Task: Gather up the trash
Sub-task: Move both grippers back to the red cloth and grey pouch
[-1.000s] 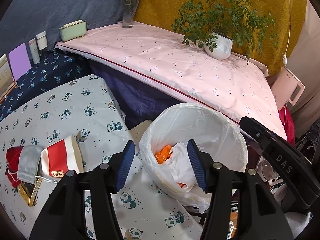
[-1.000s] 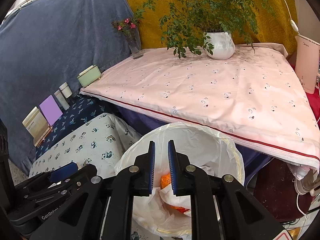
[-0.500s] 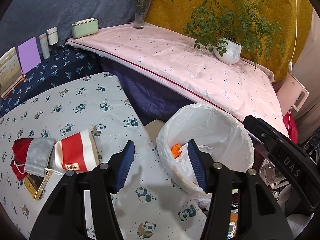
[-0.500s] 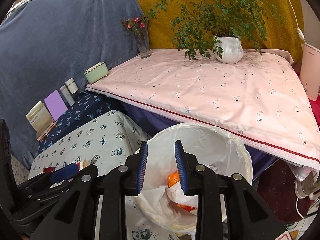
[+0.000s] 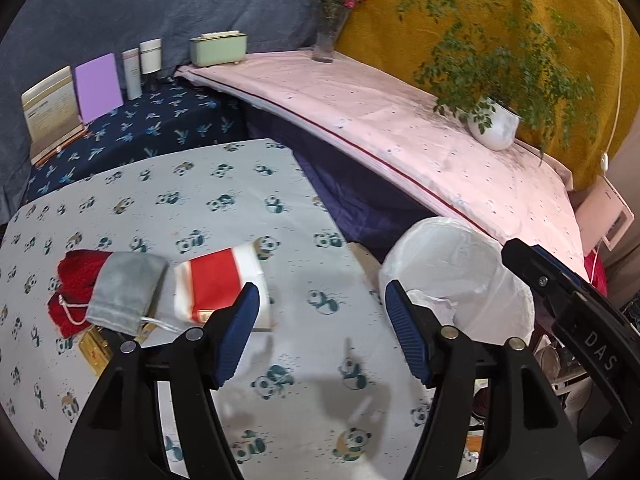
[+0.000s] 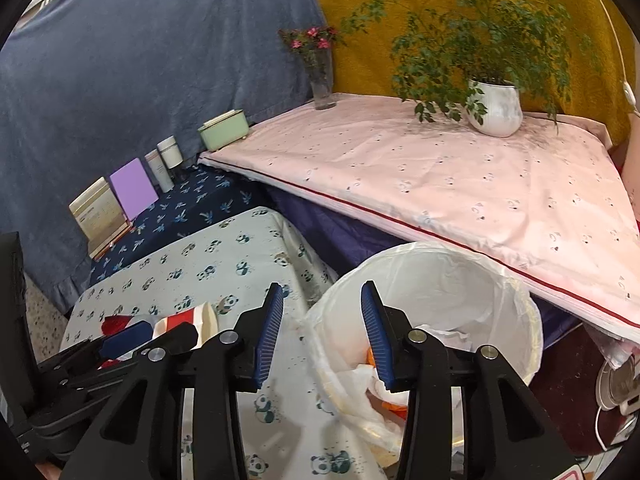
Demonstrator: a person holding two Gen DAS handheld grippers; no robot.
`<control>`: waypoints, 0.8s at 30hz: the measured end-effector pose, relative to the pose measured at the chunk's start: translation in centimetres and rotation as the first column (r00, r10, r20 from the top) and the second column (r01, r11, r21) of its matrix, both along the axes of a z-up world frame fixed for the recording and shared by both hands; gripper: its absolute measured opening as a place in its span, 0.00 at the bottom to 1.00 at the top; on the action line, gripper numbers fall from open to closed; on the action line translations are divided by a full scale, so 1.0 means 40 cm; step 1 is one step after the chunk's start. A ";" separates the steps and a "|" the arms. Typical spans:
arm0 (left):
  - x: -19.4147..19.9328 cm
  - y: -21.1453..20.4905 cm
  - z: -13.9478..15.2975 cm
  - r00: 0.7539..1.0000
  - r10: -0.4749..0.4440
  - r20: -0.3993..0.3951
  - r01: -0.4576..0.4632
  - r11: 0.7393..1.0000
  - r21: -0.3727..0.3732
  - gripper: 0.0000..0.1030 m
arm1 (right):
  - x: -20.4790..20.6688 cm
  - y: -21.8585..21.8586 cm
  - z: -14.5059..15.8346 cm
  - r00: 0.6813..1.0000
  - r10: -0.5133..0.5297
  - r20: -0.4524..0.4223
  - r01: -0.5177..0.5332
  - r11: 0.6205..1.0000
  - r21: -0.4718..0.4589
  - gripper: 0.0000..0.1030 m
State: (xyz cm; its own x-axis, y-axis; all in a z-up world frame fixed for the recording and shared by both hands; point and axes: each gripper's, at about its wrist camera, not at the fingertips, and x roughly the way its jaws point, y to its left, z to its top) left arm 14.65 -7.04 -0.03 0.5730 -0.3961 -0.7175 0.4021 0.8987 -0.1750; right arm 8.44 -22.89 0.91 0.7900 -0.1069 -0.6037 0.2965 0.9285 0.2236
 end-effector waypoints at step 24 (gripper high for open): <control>0.070 0.417 -0.054 0.944 0.327 -0.036 -0.327 0.945 0.013 0.62 | 0.136 0.382 -0.043 0.949 0.305 -0.075 -0.308 0.951 -0.019 0.40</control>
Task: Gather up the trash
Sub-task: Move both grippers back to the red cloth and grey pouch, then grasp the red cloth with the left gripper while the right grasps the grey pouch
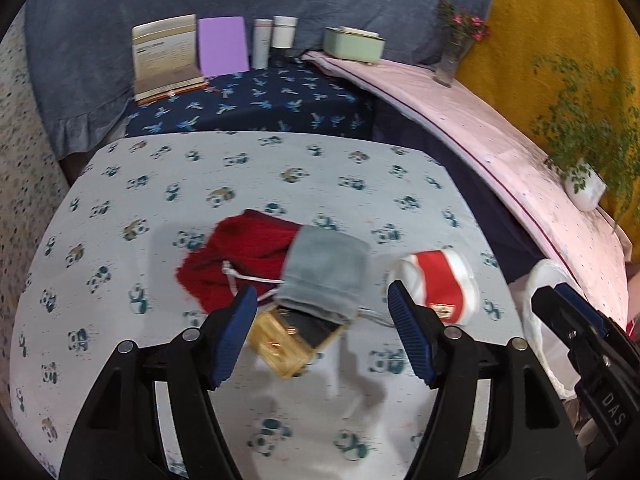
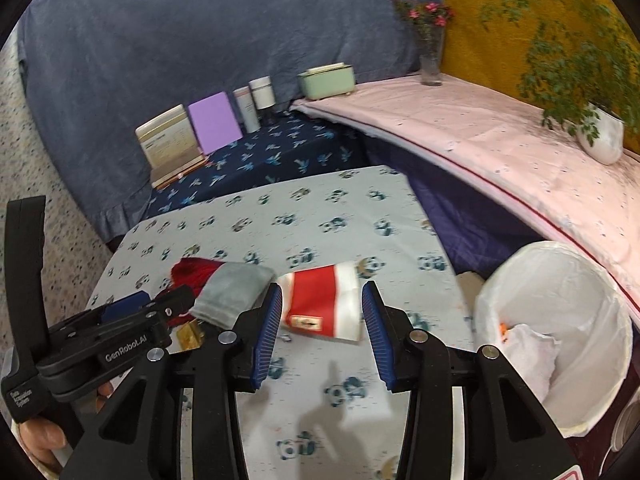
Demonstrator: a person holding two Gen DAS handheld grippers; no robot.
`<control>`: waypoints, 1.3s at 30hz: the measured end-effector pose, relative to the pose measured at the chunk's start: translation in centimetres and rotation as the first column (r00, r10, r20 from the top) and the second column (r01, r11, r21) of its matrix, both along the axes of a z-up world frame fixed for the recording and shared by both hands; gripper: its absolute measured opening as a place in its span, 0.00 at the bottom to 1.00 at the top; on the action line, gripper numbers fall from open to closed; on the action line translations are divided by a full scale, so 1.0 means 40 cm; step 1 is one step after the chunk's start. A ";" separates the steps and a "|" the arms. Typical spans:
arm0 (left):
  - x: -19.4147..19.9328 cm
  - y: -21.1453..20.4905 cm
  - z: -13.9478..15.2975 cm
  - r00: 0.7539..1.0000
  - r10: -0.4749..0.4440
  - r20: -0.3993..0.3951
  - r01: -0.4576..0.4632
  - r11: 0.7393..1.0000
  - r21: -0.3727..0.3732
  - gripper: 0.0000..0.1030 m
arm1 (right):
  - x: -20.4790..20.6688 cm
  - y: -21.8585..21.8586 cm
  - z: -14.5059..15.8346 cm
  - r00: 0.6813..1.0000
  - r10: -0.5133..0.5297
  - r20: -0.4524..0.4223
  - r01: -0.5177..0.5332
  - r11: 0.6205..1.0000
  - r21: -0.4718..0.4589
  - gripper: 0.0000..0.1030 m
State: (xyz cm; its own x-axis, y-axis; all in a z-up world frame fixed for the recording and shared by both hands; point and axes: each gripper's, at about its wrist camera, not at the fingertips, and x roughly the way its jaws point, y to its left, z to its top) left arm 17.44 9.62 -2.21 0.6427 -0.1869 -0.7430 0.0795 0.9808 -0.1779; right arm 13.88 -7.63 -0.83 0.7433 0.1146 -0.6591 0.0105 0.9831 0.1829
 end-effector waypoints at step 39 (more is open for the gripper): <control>0.209 0.172 -0.162 0.990 0.067 -0.121 -0.066 0.998 0.013 0.85 | 0.239 0.271 -0.242 0.969 0.169 -0.182 -0.176 0.984 -0.022 0.40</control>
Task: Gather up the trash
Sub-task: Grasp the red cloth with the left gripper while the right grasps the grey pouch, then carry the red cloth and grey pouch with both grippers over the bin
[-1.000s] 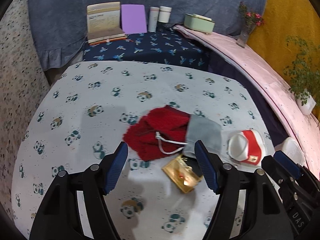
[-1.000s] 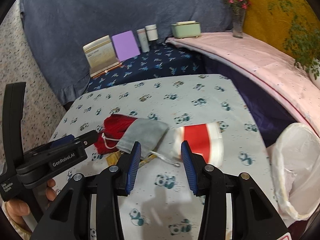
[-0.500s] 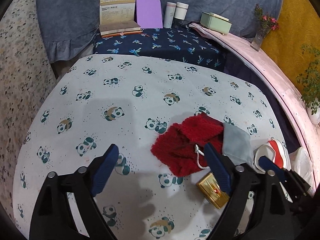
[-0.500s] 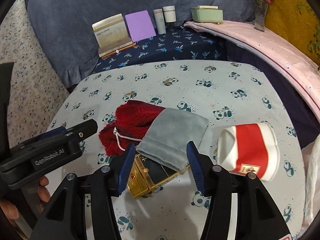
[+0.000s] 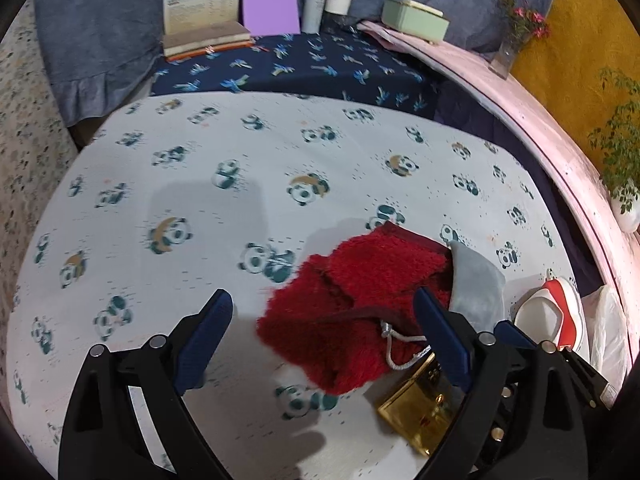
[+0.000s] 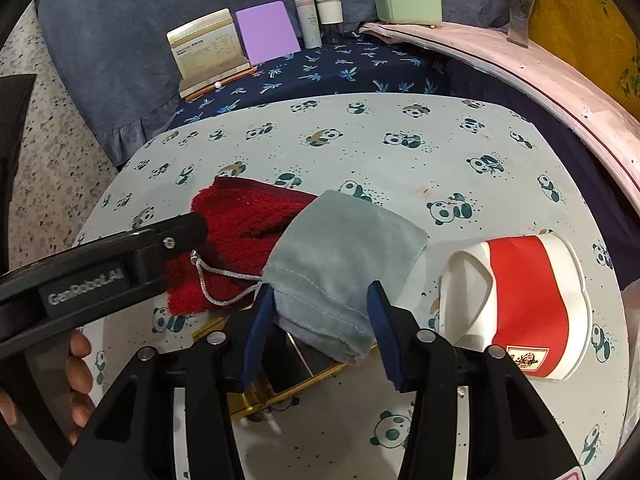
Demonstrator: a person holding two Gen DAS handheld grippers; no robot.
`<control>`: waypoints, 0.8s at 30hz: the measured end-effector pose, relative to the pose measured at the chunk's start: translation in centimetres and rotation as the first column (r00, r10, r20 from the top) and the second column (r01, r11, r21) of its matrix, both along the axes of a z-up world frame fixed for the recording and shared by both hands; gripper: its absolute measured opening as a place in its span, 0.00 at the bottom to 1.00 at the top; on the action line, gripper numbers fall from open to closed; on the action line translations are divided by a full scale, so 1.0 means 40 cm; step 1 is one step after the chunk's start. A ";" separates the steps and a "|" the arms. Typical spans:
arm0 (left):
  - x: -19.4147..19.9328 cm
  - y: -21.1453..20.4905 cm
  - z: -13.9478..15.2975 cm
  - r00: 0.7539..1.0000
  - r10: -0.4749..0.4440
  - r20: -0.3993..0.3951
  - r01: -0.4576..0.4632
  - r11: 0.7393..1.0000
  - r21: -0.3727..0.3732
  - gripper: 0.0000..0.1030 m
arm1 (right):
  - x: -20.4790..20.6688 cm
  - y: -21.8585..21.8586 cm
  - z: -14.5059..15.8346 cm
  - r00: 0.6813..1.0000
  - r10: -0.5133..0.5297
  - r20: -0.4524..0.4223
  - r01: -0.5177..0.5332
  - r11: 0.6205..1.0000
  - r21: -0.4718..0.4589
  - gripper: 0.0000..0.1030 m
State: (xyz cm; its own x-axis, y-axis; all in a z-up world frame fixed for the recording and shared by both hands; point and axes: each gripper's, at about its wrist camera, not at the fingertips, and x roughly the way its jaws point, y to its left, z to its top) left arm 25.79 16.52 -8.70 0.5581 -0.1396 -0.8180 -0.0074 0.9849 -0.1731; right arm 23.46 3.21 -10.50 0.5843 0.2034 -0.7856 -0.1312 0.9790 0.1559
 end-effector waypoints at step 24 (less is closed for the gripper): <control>-0.024 -0.092 0.067 0.995 -0.097 0.025 0.098 0.994 -0.043 0.16 | -0.066 -0.120 0.178 0.984 -0.076 0.162 0.069 0.996 0.050 0.10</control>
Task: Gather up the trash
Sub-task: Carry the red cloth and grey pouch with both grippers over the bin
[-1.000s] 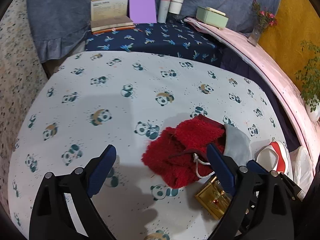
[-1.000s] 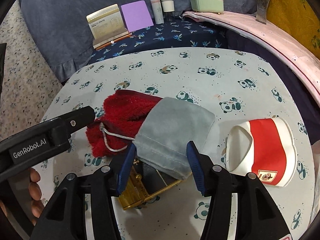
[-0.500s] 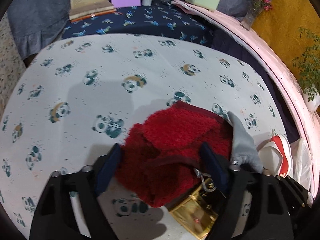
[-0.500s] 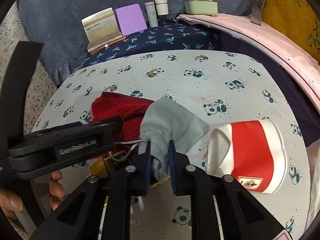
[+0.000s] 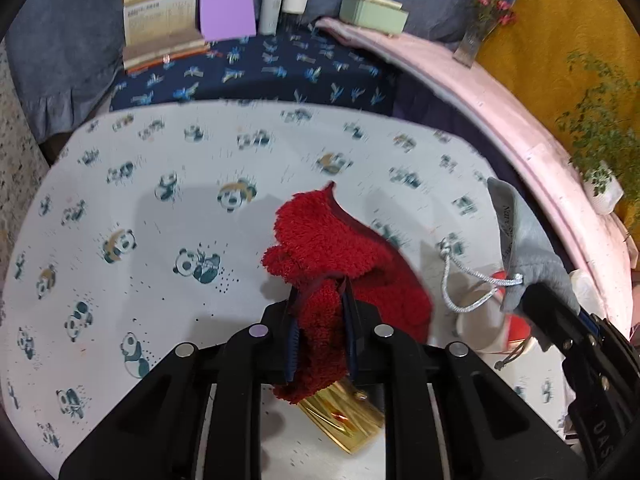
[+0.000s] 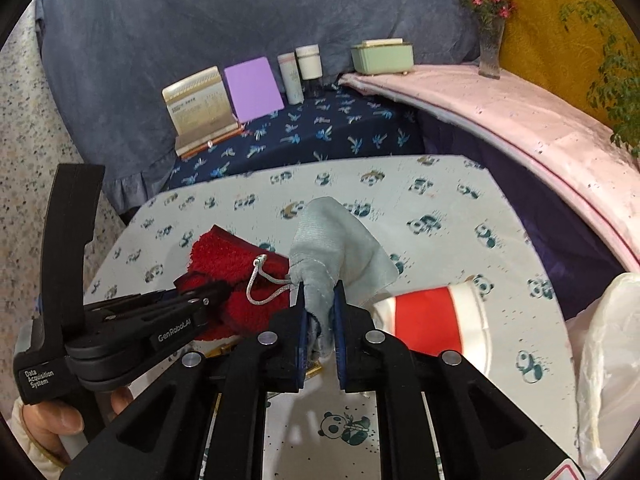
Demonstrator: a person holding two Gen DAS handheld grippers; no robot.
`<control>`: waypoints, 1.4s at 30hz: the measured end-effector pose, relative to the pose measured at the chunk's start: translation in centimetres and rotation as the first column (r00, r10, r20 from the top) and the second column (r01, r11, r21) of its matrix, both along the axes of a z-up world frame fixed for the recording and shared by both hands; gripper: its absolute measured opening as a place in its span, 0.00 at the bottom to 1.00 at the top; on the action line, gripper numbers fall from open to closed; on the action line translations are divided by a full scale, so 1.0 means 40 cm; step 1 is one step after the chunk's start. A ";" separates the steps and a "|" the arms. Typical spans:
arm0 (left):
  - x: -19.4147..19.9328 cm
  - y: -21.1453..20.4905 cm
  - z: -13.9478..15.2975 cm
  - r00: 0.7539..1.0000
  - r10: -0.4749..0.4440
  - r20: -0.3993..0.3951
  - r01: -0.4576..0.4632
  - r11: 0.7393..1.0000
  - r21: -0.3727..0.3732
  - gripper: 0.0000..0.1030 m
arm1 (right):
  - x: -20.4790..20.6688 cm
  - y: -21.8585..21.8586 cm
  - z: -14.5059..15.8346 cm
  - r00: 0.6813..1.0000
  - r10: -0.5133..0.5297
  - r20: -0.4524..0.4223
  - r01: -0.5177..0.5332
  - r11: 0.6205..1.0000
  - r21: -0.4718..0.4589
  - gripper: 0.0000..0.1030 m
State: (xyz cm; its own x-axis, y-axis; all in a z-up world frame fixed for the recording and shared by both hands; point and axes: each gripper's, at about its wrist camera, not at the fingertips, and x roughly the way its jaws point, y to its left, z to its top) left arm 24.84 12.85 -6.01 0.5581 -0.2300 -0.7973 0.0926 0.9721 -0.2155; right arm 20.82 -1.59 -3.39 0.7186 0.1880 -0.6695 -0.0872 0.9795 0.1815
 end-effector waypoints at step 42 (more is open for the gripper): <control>-0.311 -0.711 0.186 0.853 -0.503 0.140 0.500 0.864 0.060 0.17 | -0.451 -0.640 0.094 0.865 -0.490 0.107 0.484 0.871 0.078 0.10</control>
State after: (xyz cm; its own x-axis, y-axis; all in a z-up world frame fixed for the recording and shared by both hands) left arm 12.41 -15.59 1.44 0.4814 -0.4942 -0.7239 0.5974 0.7893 -0.1416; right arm 2.79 -27.18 0.37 0.8005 -0.1782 -0.5722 0.3752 0.8935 0.2466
